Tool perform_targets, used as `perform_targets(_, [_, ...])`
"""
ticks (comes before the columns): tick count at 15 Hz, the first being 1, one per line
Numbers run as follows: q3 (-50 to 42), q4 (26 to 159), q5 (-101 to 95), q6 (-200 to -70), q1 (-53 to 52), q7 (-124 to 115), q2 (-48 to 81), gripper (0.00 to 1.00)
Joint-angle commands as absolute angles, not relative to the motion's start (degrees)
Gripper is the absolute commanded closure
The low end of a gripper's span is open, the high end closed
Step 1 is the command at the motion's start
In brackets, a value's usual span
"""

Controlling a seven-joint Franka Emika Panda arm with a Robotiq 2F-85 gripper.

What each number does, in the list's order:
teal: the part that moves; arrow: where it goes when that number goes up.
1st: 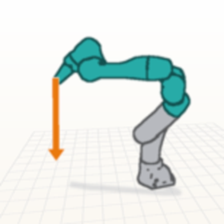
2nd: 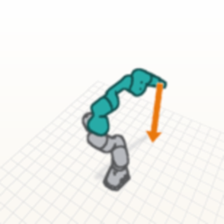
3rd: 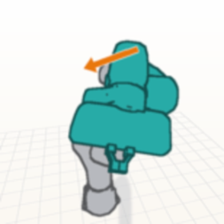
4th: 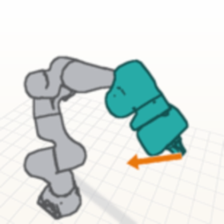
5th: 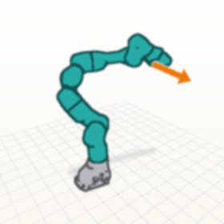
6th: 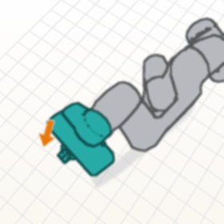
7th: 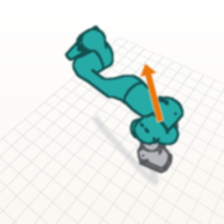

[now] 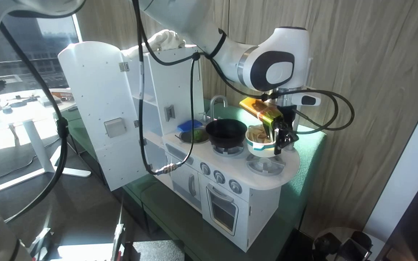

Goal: Pour the contents in the white pot into the bowl.

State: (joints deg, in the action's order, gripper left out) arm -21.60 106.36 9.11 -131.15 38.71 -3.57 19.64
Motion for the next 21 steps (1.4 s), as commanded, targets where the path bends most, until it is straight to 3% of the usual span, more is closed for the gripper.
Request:
perform_targets(1, [-25.07, 106.73, -0.4, -133.4, 32.96, -13.01, 17.22, 0.98])
perform_targets(9, [-32.23, 104.68, -30.62, -132.51, 17.55, -38.72, 15.44, 0.98])
perform_targets(21, [-25.83, 113.03, -65.65, -133.19, 12.96, -60.89, 10.13, 0.98])
